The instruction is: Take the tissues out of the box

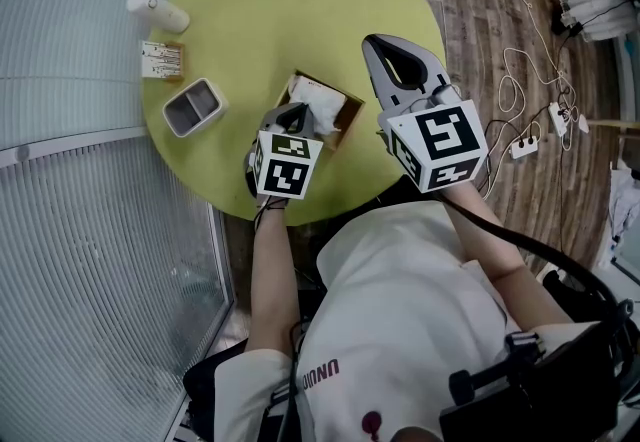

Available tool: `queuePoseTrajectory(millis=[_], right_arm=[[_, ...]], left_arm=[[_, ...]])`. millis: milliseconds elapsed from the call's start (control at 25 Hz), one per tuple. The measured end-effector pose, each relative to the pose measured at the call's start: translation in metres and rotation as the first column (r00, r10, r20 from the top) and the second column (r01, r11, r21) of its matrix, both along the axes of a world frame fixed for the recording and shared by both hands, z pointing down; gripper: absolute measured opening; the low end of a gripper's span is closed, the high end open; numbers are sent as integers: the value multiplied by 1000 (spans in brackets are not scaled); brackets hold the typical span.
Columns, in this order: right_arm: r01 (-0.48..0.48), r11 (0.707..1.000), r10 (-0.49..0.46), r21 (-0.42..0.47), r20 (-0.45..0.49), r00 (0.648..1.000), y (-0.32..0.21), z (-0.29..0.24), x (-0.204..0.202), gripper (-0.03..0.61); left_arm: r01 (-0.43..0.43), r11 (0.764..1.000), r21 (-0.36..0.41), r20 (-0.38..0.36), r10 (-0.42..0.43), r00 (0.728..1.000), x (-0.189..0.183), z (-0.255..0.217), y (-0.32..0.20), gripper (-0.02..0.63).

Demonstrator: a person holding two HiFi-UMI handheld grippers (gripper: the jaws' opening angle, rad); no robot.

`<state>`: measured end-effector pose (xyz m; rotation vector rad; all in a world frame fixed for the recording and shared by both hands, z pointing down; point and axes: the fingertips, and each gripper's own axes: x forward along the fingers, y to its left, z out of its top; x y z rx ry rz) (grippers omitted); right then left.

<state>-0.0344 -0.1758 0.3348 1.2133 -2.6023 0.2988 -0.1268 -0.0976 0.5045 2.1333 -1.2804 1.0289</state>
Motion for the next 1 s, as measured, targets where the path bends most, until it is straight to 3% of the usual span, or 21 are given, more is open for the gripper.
queuePoseTrajectory(millis=[800,1000], right_arm=[[4,1000,-4,-6,2,1000,6,0,-2,20],[5,1000,-5,-6,2,1000,7,-1,-2,20]], left_arm=[[27,999,30,-6,-27,1000,-5,-20,4,9],[36,999,35,-36,-35,999,-4,-28,3,9]])
